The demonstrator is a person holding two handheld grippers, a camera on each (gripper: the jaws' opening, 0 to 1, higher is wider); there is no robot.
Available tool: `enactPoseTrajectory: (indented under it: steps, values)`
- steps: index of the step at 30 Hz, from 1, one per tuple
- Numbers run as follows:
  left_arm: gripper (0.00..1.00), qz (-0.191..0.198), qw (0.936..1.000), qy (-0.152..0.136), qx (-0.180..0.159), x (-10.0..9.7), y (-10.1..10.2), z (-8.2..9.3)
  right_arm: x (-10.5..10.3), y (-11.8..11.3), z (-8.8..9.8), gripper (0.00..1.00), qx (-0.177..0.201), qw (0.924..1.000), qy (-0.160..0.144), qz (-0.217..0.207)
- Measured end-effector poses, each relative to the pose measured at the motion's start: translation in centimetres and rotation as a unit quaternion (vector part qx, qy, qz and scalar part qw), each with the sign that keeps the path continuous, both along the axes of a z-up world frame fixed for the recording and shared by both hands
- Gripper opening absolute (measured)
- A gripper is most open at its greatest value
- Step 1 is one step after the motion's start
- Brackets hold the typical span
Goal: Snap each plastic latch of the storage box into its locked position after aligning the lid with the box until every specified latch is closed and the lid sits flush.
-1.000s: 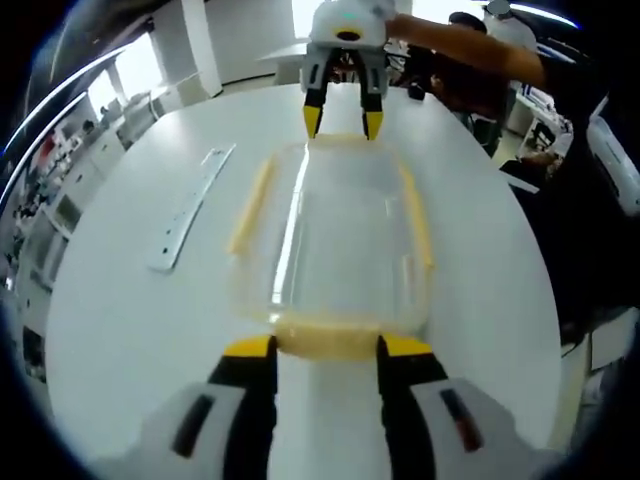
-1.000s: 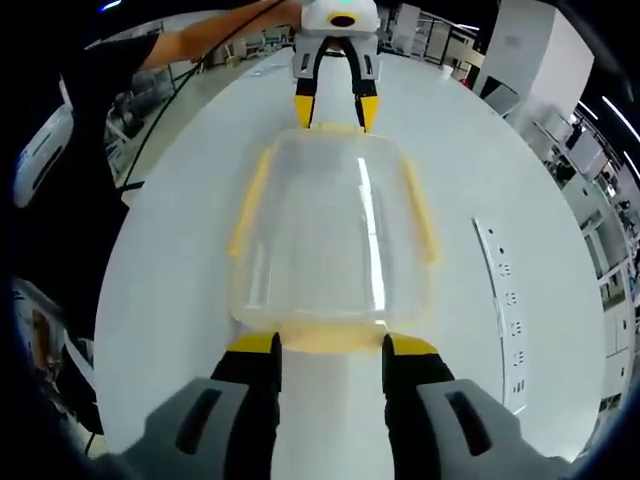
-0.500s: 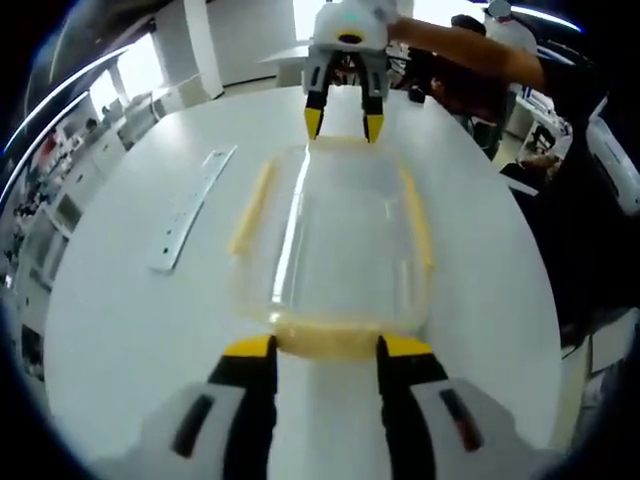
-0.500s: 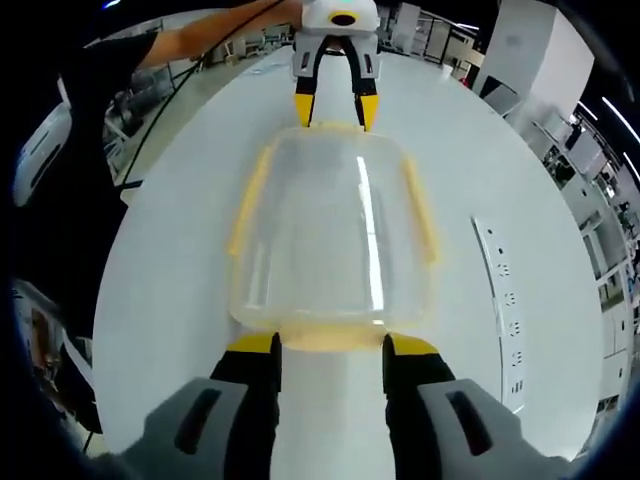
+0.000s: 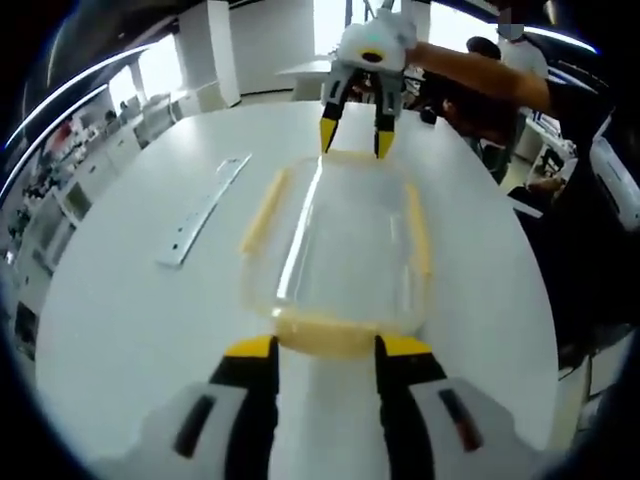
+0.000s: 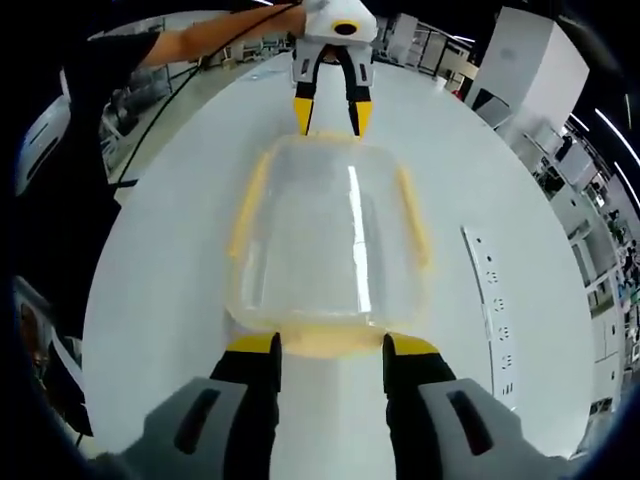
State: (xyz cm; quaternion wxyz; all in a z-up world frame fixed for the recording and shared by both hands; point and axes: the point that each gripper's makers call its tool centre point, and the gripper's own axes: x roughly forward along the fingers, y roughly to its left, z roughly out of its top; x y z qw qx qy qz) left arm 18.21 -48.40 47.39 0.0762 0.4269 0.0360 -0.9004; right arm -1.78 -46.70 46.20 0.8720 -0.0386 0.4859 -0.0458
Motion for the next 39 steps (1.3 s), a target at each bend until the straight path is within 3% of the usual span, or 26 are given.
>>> enactPoseTrajectory:
  steps: [7, 12, 15, 18, 21, 23, 28, 35, 39]
  values:
    - [0.38, 0.002, 1.0, 0.007, -0.002, 0.0, -0.2, 0.0, -0.2, 0.0, -0.6, 0.41, -0.005, 0.9999, 0.016, 0.003]
    - [0.33, 0.001, 0.9996, 0.028, -0.005, -0.2, 0.1, 1.3, -0.2, -0.1, -0.6, 0.41, -0.011, 0.9998, 0.014, 0.005]
    - [0.31, 0.007, 0.9976, 0.066, -0.02, -1.5, -0.3, 3.5, -0.3, 0.0, -0.2, 0.41, -0.012, 0.9999, 0.005, 0.003]
    - [0.3, -0.002, 0.9974, 0.069, -0.023, -2.7, -0.1, 4.0, -0.5, 0.0, -0.2, 0.39, -0.015, 0.9998, 0.009, 0.005]
    - [0.26, -0.013, 0.996, 0.087, -0.019, -5.0, 0.1, 4.1, -0.7, 0.0, -0.1, 0.38, -0.02, 0.9997, 0.012, 0.007]
    - [0.25, -0.016, 0.9959, 0.087, -0.02, -6.1, 0.1, 3.9, -0.7, 0.1, 0.1, 0.36, -0.024, 0.9996, 0.013, 0.007]
    - [0.17, -0.04, 0.9978, 0.051, -0.013, -7.7, 0.4, 2.0, -0.6, 0.6, 0.8, 0.24, -0.032, 0.9994, 0.011, 0.007]
    - [0.01, -0.041, 0.9981, 0.045, -0.012, -9.6, 0.2, 1.2, -0.8, -0.1, 0.5, 0.11, -0.029, 0.9994, 0.013, -0.013]
    - [0.0, -0.045, 0.9979, 0.044, -0.014, -10.4, 0.3, 0.9, -0.4, 0.0, 0.0, 0.04, -0.018, 0.9996, 0.014, -0.017]
